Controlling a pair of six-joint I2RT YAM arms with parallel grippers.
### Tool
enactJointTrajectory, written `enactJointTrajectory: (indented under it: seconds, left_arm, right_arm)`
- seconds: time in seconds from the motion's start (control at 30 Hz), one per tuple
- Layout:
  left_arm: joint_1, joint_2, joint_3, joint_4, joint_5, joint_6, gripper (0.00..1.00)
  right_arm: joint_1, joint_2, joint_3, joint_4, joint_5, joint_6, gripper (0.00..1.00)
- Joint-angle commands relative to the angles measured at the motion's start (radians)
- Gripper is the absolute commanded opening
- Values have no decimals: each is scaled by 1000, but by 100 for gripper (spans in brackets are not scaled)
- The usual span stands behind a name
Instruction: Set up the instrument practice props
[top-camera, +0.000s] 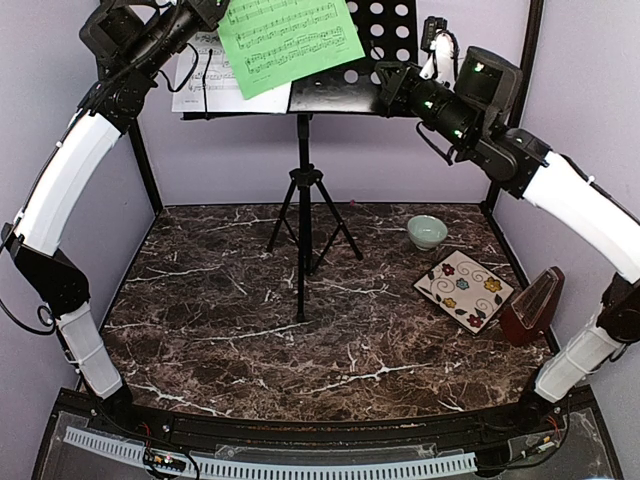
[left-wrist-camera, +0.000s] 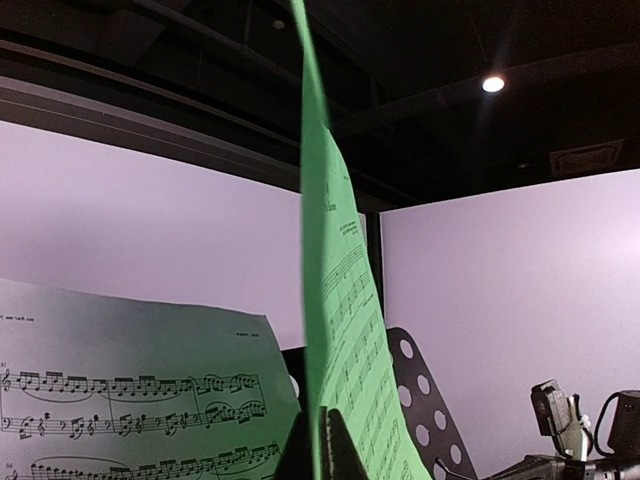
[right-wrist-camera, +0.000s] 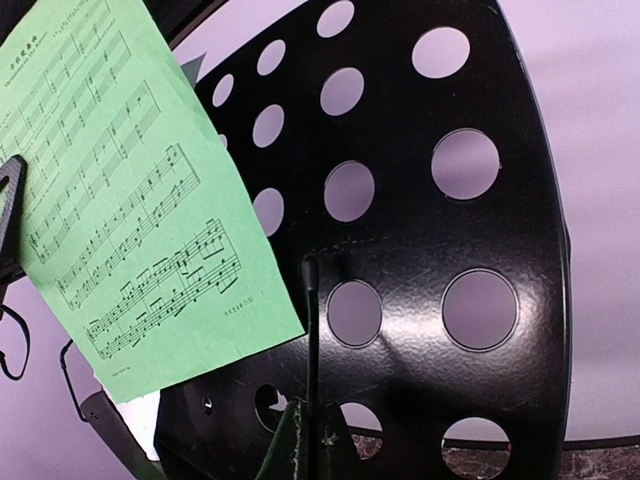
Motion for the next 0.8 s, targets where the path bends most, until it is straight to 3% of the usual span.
enactJointTrajectory:
  seconds: [0.0,0.77]
  left_arm:
    - [-7,-1,4,40,-15,30,0]
    - [-83,188,170,103,164,88,3]
  right_arm:
    - [-7,-39,-71,162,-40,-41,0]
    - [-6,-25,-99,264,-159,-77,0]
